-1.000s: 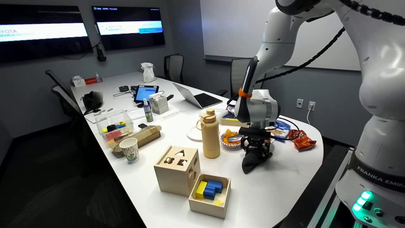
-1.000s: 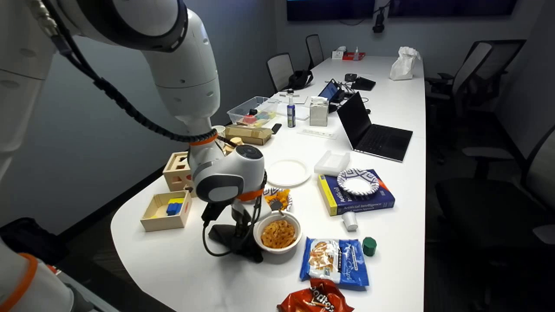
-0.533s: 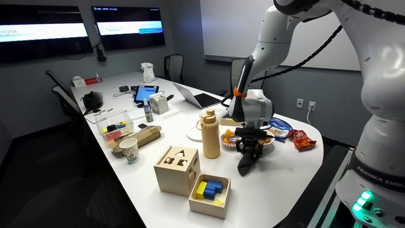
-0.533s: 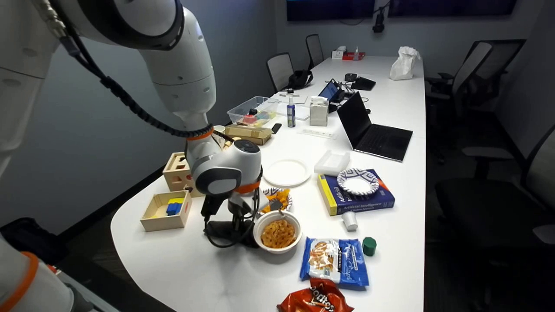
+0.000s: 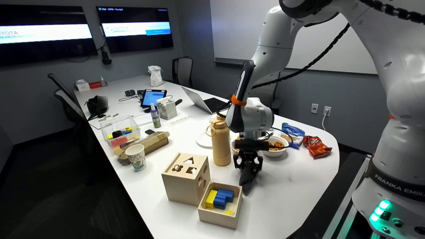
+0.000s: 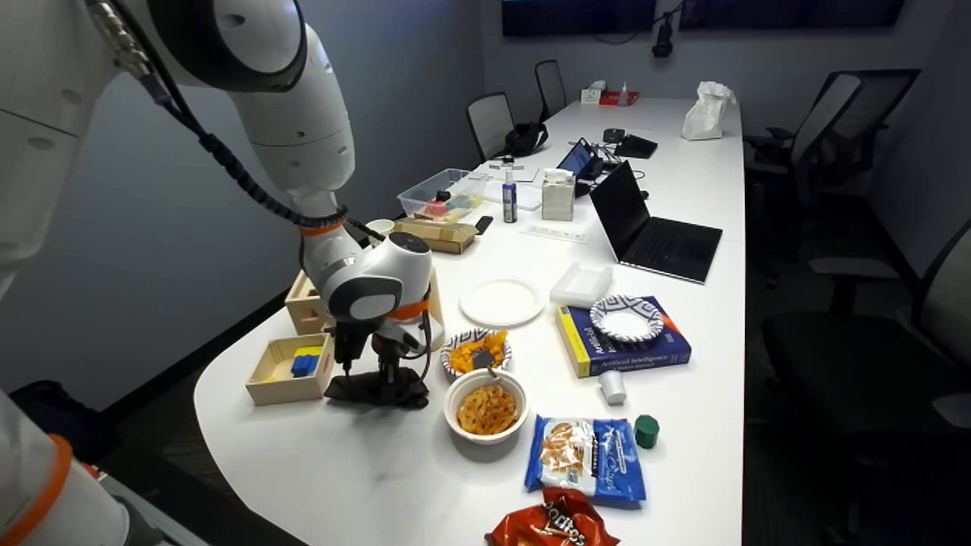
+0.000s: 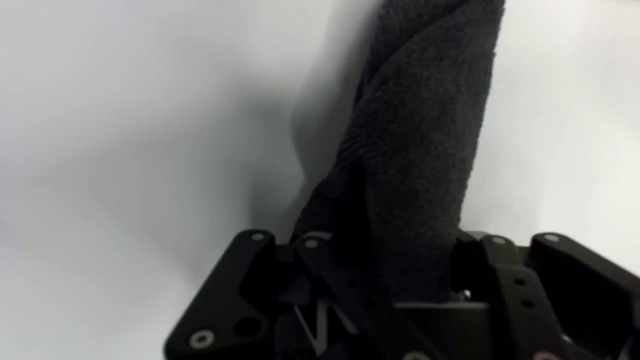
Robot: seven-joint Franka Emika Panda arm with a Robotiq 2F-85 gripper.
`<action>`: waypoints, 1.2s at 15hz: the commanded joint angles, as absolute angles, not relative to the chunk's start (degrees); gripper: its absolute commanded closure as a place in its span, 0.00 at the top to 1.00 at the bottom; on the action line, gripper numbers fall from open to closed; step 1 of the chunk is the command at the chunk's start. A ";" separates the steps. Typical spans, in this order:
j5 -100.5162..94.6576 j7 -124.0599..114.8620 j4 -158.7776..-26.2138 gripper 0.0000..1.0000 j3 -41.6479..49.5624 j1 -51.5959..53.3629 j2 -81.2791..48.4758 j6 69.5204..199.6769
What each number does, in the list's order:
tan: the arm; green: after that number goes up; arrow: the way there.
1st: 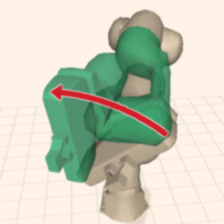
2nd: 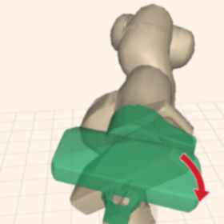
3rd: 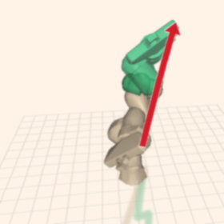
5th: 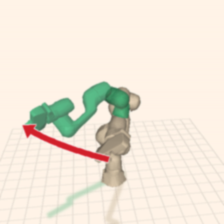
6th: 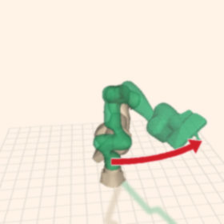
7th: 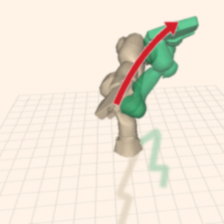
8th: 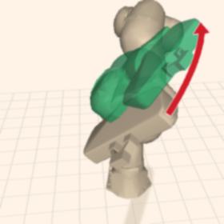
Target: Use the black towel to wipe the table
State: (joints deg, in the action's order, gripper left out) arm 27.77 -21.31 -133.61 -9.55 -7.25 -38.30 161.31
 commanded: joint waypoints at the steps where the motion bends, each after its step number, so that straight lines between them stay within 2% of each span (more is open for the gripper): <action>1: 28.87 -20.09 -133.40 0.05 -9.15 -6.32 -39.30 158.46; 11: 42.72 -19.39 -146.46 0.05 -9.53 -10.14 -33.64 166.23; 18: 43.24 -17.91 -142.22 0.05 -11.77 -15.86 -36.30 172.60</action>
State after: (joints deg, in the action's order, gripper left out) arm 42.96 -19.97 -144.62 -10.23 -13.92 -35.42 171.50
